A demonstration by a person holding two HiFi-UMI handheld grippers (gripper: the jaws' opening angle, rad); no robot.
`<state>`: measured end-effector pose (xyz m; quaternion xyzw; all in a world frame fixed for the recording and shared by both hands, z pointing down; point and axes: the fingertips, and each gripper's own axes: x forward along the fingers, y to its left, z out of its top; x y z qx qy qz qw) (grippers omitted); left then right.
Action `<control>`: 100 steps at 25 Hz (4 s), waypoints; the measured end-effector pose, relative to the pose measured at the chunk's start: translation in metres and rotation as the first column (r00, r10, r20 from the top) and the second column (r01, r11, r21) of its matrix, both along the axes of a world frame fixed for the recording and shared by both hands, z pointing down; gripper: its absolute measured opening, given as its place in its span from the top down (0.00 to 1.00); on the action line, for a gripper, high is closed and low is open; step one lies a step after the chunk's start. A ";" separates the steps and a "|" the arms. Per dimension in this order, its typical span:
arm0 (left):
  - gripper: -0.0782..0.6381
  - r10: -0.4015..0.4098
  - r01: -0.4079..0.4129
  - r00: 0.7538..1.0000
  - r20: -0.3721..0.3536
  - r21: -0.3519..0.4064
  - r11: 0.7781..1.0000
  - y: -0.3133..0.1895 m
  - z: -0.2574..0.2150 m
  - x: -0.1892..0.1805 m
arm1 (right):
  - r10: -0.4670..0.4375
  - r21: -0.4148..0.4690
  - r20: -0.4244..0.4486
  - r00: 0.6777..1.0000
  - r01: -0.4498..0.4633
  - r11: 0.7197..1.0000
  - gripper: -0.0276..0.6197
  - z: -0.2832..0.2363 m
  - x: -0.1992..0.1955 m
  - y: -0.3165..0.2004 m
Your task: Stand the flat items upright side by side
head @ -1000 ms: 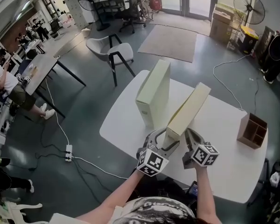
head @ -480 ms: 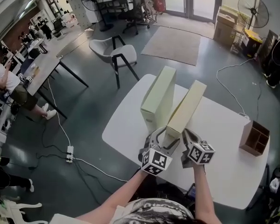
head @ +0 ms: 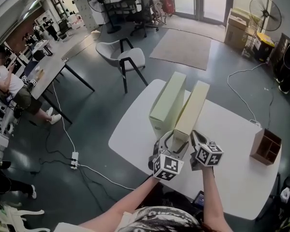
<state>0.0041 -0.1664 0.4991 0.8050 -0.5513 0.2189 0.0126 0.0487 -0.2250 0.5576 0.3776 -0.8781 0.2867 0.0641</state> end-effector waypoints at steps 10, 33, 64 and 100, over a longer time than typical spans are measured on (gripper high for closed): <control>0.44 -0.004 0.005 1.000 0.019 -0.029 1.000 -0.002 0.004 -0.004 | 0.000 0.010 -0.016 1.000 0.000 1.000 0.97 -0.002 -0.005 -0.008; 0.44 -0.089 0.101 0.994 0.066 -0.199 0.975 0.076 0.062 -0.124 | 0.023 -0.133 -0.086 0.996 -0.034 0.991 0.92 0.058 0.001 0.023; 0.44 0.080 -0.077 0.997 0.002 -0.242 0.967 -0.001 0.074 -0.162 | 0.135 -0.244 -0.209 0.968 -0.186 0.952 0.93 0.118 0.003 -0.051; 0.44 0.201 -0.218 0.975 -0.097 -0.221 0.950 0.029 0.073 -0.145 | 0.205 -0.078 -0.132 0.970 -0.216 0.973 0.90 0.042 0.008 0.003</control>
